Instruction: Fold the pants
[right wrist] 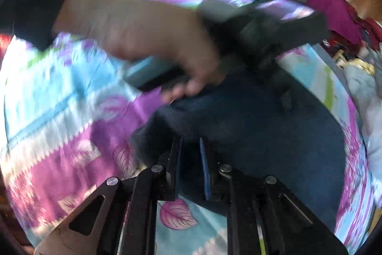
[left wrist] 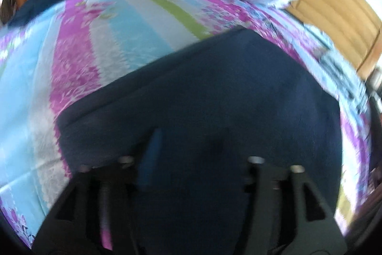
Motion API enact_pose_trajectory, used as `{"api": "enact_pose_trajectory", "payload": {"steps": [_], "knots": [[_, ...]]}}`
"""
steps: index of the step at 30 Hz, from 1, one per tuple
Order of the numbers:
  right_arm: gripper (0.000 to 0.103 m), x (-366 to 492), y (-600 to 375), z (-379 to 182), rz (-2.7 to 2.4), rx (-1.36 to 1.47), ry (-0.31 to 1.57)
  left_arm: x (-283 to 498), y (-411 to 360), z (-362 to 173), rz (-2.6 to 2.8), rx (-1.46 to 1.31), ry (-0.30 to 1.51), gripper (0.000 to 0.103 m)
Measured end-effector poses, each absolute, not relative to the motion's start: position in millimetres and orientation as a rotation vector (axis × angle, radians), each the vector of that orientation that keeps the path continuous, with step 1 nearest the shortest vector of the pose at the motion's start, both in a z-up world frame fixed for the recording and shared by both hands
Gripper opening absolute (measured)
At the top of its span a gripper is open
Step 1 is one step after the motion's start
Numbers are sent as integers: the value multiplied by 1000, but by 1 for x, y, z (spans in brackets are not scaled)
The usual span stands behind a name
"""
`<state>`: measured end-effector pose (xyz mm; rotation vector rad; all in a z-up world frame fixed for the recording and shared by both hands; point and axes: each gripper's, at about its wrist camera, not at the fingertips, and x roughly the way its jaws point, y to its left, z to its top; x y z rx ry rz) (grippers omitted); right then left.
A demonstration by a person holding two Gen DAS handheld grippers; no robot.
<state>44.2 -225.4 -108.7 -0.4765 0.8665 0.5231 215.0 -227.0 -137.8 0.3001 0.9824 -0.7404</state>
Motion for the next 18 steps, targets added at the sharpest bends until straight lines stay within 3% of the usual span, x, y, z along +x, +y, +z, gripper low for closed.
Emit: {"api": "enact_pose_trajectory", "payload": {"steps": [2, 8, 10, 17, 18], "knots": [[18, 54, -244, -99, 432, -409, 836, 212, -236, -139, -720, 353, 967, 70], [19, 80, -299, -116, 174, -256, 920, 214, -238, -138, -690, 358, 969, 71], [28, 74, -307, -124, 139, -226, 949, 214, -240, -138, -682, 372, 968, 72], [43, 92, -317, -135, 50, -190, 976, 209, -243, -139, -668, 389, 966, 74], [49, 94, -322, -138, 38, -177, 978, 209, -243, -139, -668, 391, 965, 74]]}}
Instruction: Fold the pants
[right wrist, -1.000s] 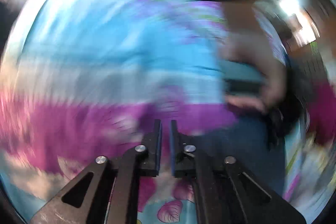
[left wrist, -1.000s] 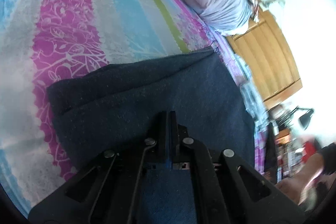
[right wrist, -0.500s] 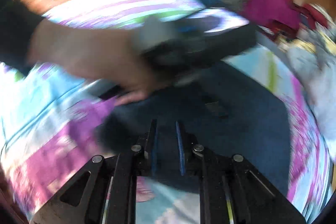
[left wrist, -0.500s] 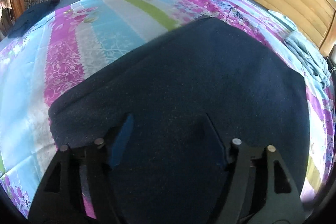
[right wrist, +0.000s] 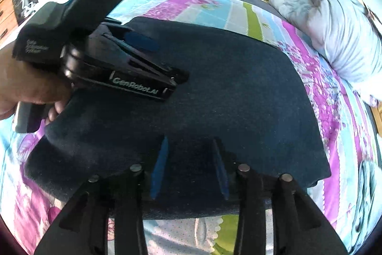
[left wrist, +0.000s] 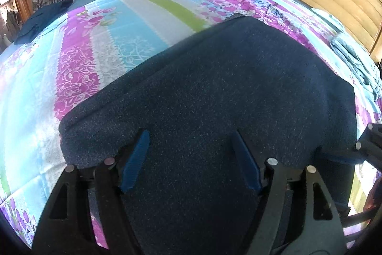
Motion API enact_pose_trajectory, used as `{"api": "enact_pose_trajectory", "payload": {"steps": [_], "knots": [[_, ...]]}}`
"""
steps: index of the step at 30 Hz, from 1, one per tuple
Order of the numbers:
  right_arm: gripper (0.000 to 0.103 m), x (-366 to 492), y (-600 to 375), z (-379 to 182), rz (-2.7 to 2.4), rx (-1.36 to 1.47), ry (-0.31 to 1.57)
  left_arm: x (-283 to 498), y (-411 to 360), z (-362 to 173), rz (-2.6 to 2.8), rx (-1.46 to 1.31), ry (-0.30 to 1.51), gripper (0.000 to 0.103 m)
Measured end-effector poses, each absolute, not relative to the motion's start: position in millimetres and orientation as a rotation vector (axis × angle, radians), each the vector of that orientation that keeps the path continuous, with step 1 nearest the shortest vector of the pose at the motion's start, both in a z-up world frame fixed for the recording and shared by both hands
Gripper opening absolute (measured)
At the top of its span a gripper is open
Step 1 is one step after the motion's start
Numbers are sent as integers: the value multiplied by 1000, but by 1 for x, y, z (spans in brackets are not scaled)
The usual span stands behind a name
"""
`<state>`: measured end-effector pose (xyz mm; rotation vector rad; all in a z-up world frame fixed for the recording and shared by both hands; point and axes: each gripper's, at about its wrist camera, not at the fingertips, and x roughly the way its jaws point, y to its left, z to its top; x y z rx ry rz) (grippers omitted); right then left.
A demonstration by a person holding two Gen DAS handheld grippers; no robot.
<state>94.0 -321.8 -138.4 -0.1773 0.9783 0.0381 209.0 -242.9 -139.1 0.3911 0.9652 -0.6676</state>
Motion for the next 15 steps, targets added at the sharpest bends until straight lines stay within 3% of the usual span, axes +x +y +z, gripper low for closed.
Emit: {"api": "enact_pose_trajectory", "payload": {"steps": [1, 3, 9, 11, 15], "knots": [[58, 95, -323, -137, 19, -165, 979, 209, -243, -139, -667, 393, 965, 74], [63, 96, -331, -137, -15, -111, 985, 208, -244, -140, -666, 395, 965, 74], [63, 97, -342, -138, 16, -80, 985, 207, -247, -142, -666, 407, 963, 86], [63, 95, -344, -138, 17, -66, 982, 207, -247, -143, -670, 411, 970, 103], [64, 93, -345, -139, 17, -58, 976, 205, -249, -146, -663, 427, 973, 103]]}}
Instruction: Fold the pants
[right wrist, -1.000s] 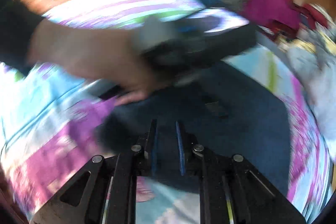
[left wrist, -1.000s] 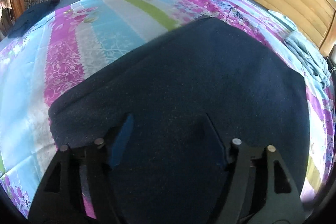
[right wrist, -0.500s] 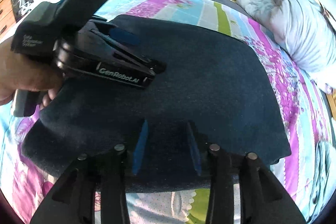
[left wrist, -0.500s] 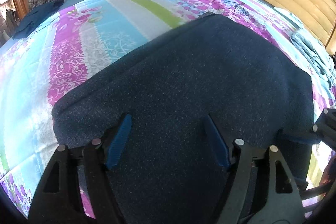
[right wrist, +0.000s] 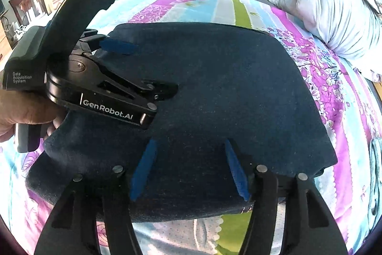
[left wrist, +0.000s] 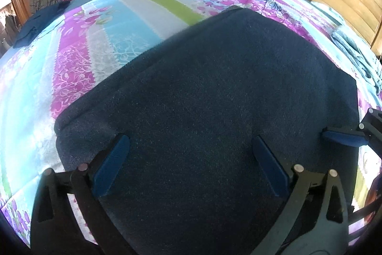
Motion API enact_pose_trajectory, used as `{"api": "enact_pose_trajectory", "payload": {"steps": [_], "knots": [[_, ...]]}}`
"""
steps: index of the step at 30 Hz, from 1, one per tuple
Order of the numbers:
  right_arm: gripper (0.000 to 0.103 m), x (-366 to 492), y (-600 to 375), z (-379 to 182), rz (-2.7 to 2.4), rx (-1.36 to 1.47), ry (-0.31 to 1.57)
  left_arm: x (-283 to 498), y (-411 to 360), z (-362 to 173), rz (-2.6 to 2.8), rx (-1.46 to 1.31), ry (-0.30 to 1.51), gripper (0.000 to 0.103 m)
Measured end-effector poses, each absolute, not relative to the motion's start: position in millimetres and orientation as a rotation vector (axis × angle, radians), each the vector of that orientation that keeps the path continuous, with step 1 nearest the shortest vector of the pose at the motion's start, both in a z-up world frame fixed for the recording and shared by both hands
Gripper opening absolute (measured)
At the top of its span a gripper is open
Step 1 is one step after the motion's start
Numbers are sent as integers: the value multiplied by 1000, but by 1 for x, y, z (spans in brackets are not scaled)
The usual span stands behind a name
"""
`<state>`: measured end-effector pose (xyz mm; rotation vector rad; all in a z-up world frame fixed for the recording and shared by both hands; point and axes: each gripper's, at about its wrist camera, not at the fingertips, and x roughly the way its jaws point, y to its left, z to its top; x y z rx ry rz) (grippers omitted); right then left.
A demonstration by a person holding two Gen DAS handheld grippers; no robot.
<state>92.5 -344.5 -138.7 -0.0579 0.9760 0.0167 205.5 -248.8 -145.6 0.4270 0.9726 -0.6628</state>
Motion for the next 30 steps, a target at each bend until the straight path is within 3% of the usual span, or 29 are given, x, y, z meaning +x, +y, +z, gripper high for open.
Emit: {"api": "enact_pose_trajectory", "payload": {"steps": [13, 16, 22, 26, 30], "knots": [[64, 99, -364, -123, -1, -50, 914, 205, -248, -146, -668, 414, 974, 103], [64, 105, -380, -138, -11, -13, 982, 206, -246, -147, -676, 400, 978, 103], [63, 67, -387, -125, 26, -61, 977, 204, -243, -145, -683, 387, 979, 103], [64, 68, -388, -88, 27, -168, 805, 203, -242, -146, -682, 391, 968, 103], [62, 95, -436, -129, -68, -118, 943, 204, -239, -145, -697, 375, 968, 103]]}}
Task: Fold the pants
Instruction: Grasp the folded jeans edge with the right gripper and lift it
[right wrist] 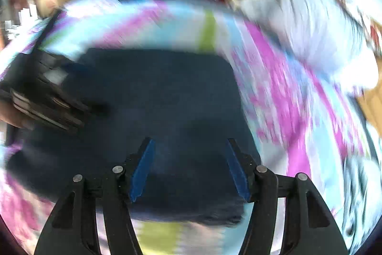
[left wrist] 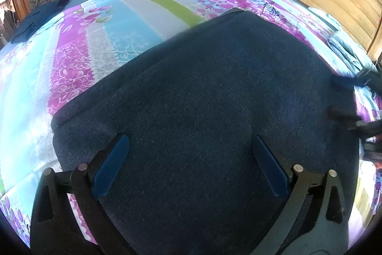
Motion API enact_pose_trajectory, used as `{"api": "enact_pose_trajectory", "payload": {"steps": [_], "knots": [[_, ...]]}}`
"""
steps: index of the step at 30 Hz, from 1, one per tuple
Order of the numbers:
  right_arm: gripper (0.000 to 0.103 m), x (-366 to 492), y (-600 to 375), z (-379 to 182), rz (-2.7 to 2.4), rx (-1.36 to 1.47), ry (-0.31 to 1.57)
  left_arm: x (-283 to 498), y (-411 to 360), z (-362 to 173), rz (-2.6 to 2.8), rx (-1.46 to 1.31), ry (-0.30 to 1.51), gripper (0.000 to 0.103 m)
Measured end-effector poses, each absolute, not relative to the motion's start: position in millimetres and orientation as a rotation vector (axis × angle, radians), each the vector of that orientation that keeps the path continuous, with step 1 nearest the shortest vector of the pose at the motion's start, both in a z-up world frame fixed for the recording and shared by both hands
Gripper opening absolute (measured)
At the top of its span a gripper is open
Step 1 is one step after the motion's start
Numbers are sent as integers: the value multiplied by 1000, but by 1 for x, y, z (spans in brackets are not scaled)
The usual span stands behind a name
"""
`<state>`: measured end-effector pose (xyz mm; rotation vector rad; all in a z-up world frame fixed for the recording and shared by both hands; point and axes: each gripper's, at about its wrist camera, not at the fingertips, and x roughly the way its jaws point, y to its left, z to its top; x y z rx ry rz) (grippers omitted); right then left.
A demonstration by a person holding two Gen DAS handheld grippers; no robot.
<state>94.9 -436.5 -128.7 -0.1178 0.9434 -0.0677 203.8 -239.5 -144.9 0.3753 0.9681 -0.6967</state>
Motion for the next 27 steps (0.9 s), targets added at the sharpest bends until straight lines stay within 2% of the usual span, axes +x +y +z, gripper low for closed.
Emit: {"api": "enact_pose_trajectory", "payload": {"steps": [1, 5, 7, 10, 11, 13, 15, 18, 23, 27], "knots": [[62, 90, -447, -139, -39, -48, 979, 203, -239, -145, -700, 376, 965, 103], [63, 71, -451, -112, -6, -20, 948, 203, -237, -145, -706, 366, 961, 103], [63, 68, -473, -92, 3, 86, 881, 203, -236, -144, -711, 364, 960, 103], [62, 88, -523, -94, -25, 286, 900, 205, -233, -142, -725, 335, 963, 103], [60, 95, -542, -106, -30, 353, 931, 206, -232, -141, -727, 331, 964, 103], [45, 104, -551, -125, -13, 404, 998, 206, -231, -141, -726, 334, 963, 103], [41, 107, -553, -136, 16, 433, 1028, 206, -231, -142, -724, 340, 962, 103], [18, 107, -543, -126, 40, 416, 994, 207, -230, -141, -728, 330, 963, 103], [12, 104, -556, -132, 59, 526, 1002, 208, -228, -139, -735, 323, 973, 103], [6, 90, -556, -108, 76, 546, 951, 212, -224, -134, -746, 288, 996, 103]]}}
